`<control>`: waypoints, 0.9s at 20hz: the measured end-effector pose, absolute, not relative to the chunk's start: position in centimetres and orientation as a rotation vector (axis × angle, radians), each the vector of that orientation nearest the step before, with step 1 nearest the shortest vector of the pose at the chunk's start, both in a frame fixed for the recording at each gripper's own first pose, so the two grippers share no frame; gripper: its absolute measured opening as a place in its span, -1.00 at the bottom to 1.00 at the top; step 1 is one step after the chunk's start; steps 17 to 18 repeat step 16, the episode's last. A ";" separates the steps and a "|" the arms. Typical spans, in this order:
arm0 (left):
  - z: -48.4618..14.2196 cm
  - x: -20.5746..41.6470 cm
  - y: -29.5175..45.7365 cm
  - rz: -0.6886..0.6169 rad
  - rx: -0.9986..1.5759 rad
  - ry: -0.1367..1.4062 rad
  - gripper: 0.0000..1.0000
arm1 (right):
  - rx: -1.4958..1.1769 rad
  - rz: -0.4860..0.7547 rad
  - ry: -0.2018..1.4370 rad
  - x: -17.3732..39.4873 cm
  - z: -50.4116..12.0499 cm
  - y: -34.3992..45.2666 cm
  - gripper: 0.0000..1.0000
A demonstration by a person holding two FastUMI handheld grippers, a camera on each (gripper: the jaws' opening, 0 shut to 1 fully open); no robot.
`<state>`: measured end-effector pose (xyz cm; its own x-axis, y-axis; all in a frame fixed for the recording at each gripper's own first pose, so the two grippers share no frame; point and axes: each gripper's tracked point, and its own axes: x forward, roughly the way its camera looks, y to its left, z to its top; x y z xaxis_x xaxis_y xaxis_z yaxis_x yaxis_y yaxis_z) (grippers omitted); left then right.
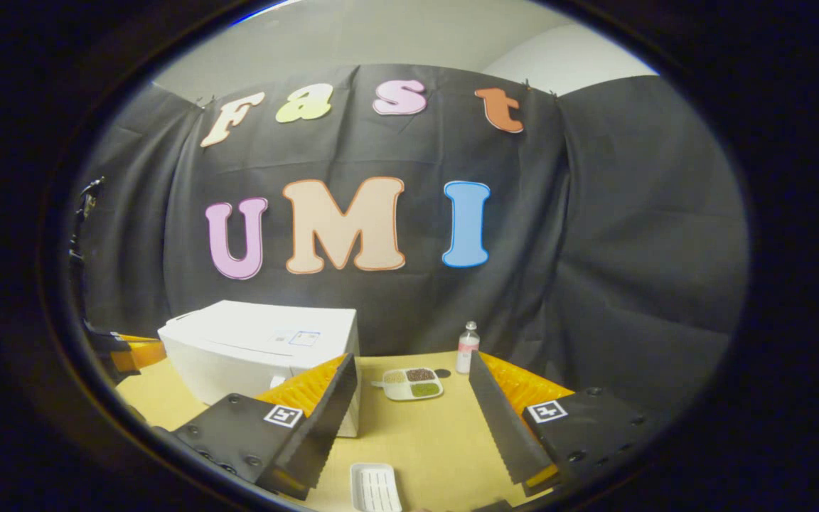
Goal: Open the microwave oven with the left hand, put the food in, and close the microwave oven.
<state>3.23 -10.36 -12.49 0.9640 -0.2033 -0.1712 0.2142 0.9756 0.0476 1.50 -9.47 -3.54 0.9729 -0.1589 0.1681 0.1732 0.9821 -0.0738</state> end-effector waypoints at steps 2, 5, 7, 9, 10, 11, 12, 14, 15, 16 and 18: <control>-12.0 2.9 -10.4 -0.209 0.064 0.153 -1.00 | -0.092 -0.156 -0.170 1.5 -2.9 -9.1 0.86; -11.6 2.2 -10.3 -0.200 0.092 0.142 -0.92 | -0.090 -0.137 -0.174 1.1 -2.8 -8.5 0.86; -11.4 2.1 -10.2 -0.186 0.100 0.135 -0.79 | -0.087 -0.126 -0.164 1.0 -3.0 -8.3 0.86; -11.0 2.1 -9.3 -0.143 0.095 0.124 0.40 | -0.082 -0.122 -0.157 0.9 -3.2 -8.2 0.86; -10.8 2.3 -9.2 -0.130 0.072 0.116 0.99 | -0.078 -0.117 -0.156 0.8 -3.2 -8.0 0.86; -10.8 2.3 -9.3 -0.130 0.044 0.121 0.94 | -0.076 -0.112 -0.155 0.8 -3.2 -7.8 0.86; -11.1 1.8 -9.4 -0.133 0.022 0.132 0.90 | -0.078 -0.112 -0.156 0.7 -3.2 -7.9 0.86; -11.0 1.5 -8.9 -0.124 0.009 0.140 0.92 | -0.082 -0.110 -0.166 0.6 -2.8 -7.8 0.86; -11.0 1.6 -8.7 -0.125 0.017 0.142 0.92 | -0.083 -0.110 -0.166 0.6 -2.7 -7.8 0.86; -11.0 1.5 -8.5 -0.121 0.034 0.145 0.92 | -0.082 -0.111 -0.164 0.7 -2.6 -7.9 0.86; -11.0 1.5 -8.5 -0.121 0.034 0.145 0.92 | -0.082 -0.111 -0.164 0.7 -2.6 -7.9 0.86</control>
